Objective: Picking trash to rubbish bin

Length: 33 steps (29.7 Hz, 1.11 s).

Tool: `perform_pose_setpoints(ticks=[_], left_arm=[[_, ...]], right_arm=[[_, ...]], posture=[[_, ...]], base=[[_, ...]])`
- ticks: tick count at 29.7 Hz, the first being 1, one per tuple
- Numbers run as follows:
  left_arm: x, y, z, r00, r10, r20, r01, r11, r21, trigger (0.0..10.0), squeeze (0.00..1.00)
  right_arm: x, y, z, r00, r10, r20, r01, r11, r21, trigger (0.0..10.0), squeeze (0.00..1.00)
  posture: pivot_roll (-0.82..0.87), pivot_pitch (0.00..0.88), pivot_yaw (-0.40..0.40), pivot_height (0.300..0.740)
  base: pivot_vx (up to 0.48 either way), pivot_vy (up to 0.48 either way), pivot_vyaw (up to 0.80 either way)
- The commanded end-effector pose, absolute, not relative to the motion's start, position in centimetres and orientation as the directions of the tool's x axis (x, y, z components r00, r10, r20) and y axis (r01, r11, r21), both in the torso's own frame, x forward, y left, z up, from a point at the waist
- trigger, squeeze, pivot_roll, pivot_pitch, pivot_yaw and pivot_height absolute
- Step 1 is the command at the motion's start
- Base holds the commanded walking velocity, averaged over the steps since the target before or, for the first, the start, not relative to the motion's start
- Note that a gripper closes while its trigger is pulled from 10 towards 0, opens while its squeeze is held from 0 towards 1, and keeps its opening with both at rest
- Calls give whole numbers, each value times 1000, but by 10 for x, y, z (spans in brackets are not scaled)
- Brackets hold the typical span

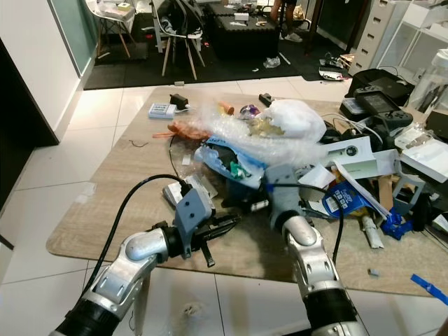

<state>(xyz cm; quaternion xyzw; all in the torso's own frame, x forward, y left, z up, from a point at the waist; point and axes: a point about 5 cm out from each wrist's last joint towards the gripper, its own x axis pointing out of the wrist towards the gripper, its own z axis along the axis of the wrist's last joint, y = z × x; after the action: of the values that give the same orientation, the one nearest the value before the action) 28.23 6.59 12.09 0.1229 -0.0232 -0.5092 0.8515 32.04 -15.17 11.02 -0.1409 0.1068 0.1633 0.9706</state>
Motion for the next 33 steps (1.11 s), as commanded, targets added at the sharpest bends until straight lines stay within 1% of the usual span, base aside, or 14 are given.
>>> perform_pose_setpoints(ticks=[1, 4, 9, 10, 11, 15, 17, 18, 23, 24, 25, 29, 31, 33], left_arm=[[278, 66, 115, 456, -880, -130, 875, 416, 248, 10000, 0], [278, 66, 115, 453, -881, -134, 876, 412, 252, 10000, 0], [278, 67, 116, 456, -880, -131, 873, 414, 256, 10000, 0], [278, 70, 117, 461, -878, -128, 871, 420, 257, 10000, 0], [278, 70, 117, 461, -878, -128, 871, 420, 257, 10000, 0], [278, 74, 117, 469, -873, -133, 867, 427, 257, 10000, 0], [278, 75, 117, 469, -873, -137, 868, 426, 257, 10000, 0], [277, 76, 117, 468, -873, -138, 868, 425, 258, 10000, 0], [277, 76, 117, 469, -872, -137, 867, 426, 257, 10000, 0], [277, 78, 118, 471, -872, -138, 867, 427, 257, 10000, 0], [276, 78, 118, 471, -871, -138, 866, 428, 257, 10000, 0], [276, 80, 117, 474, -870, -139, 866, 430, 256, 10000, 0], [276, 81, 117, 474, -869, -142, 865, 431, 256, 10000, 0], [277, 82, 118, 488, -862, -136, 857, 444, 263, 10000, 0]], right_arm=[[307, -163, 86, 882, 217, -418, -338, 910, -239, 0, 0], [303, -168, 84, 874, 201, -443, -336, 908, -250, 0, 0], [295, -171, 88, 901, 211, -380, -319, 915, -248, 0, 0], [289, -164, 96, 920, 244, -307, -319, 921, -223, 0, 0], [289, -164, 96, 920, 244, -307, -319, 921, -223, 0, 0], [280, -154, 114, 948, 278, -158, -305, 933, -189, 0, 0], [276, -151, 114, 939, 300, -166, -328, 927, -181, 0, 0], [268, -148, 112, 926, 327, -189, -361, 914, -186, 0, 0], [262, -148, 113, 929, 323, -180, -353, 918, -178, 0, 0], [256, -153, 119, 952, 278, -124, -292, 949, -116, 0, 0], [255, -155, 122, 961, 257, -99, -266, 959, -99, 0, 0], [255, -162, 132, 974, 222, -33, -225, 970, -94, 0, 0], [257, -164, 133, 972, 230, -44, -234, 967, -98, 0, 0], [259, -164, 141, 966, 257, -12, -256, 956, -146, 0, 0]], posture=[[-127, 75, -23, 740], [-128, 77, -22, 740], [-131, 81, -19, 740], [-129, 84, -20, 740], [-129, 84, -20, 740], [-130, 87, -22, 740], [-129, 88, -22, 740], [-128, 88, -26, 740], [-127, 89, -27, 740], [-128, 90, -27, 740], [-128, 90, -27, 740], [-133, 93, -21, 740], [-135, 94, -18, 740], [-133, 95, -18, 740]], base=[[0, 0, 0], [0, 0, 0], [0, 0, 0], [0, 0, 0], [0, 0, 0], [0, 0, 0], [0, 0, 0], [0, 0, 0], [0, 0, 0], [0, 0, 0], [0, 0, 0], [0, 0, 0], [0, 0, 0], [0, 0, 0]])
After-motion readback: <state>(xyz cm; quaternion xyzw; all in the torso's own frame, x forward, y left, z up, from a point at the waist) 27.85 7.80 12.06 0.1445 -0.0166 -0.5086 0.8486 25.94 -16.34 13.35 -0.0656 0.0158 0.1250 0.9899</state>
